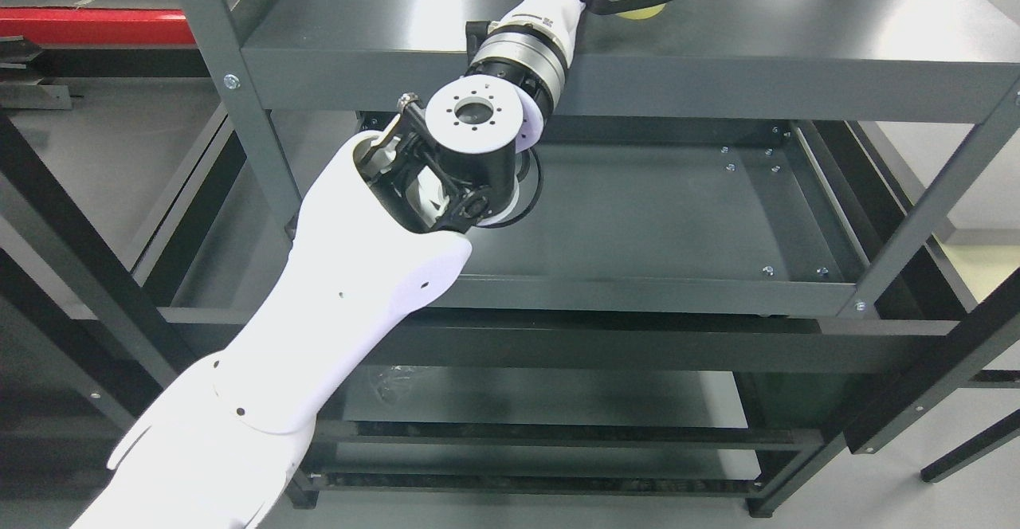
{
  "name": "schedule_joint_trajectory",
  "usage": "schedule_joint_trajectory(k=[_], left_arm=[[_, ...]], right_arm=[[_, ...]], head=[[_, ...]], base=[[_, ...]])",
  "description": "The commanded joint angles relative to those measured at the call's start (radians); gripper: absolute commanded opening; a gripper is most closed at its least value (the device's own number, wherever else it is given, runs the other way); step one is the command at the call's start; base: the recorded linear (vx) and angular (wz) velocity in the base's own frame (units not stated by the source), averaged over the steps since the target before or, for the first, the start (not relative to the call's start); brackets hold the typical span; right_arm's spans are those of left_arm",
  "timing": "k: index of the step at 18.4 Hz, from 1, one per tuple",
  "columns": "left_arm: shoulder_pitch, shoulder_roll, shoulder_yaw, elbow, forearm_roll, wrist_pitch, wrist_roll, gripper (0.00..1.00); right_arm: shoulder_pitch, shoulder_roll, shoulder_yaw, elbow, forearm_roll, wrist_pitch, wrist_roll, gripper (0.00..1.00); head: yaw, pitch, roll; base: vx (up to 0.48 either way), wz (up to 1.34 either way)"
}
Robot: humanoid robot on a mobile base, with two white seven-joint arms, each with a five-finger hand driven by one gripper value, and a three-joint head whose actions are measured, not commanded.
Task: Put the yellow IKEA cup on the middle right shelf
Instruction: 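Release the cup on the shelf and pull the left hand back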
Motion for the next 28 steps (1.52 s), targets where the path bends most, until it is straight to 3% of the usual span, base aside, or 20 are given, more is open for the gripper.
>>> schedule_joint_trajectory(k=[1, 15, 24, 28], left_arm=[[-0.009, 0.018, 0.067, 0.05, -0.006, 0.024, -0.033, 0.97], [-0.029, 0.018, 0.262, -0.125, -0.01, 0.021, -0.081, 0.99], [-0.018, 0.018, 0.331, -0.171, -0.003, -0.031, -0.559, 0.99], [0.018, 0.018, 0.322, -0.167, 0.0, -0.021, -1.011, 0.99]], right_arm=[[0.014, -0.017, 0.017, 0.0, -0.025, 0.0, -0.001, 0.99], [0.014, -0.017, 0.017, 0.0, -0.025, 0.0, -0.001, 0.99], [0.014, -0.017, 0.017, 0.0, -0.025, 0.0, -0.001, 0.99], [0.014, -0.017, 0.017, 0.0, -0.025, 0.0, -0.001, 0.99]], head=[[0.0, 0.0, 0.0], [0.0, 0.0, 0.0], [0.0, 0.0, 0.0], [0.0, 0.0, 0.0]], base=[[0.0, 0.0], [0.0, 0.0], [0.0, 0.0], [0.0, 0.0]])
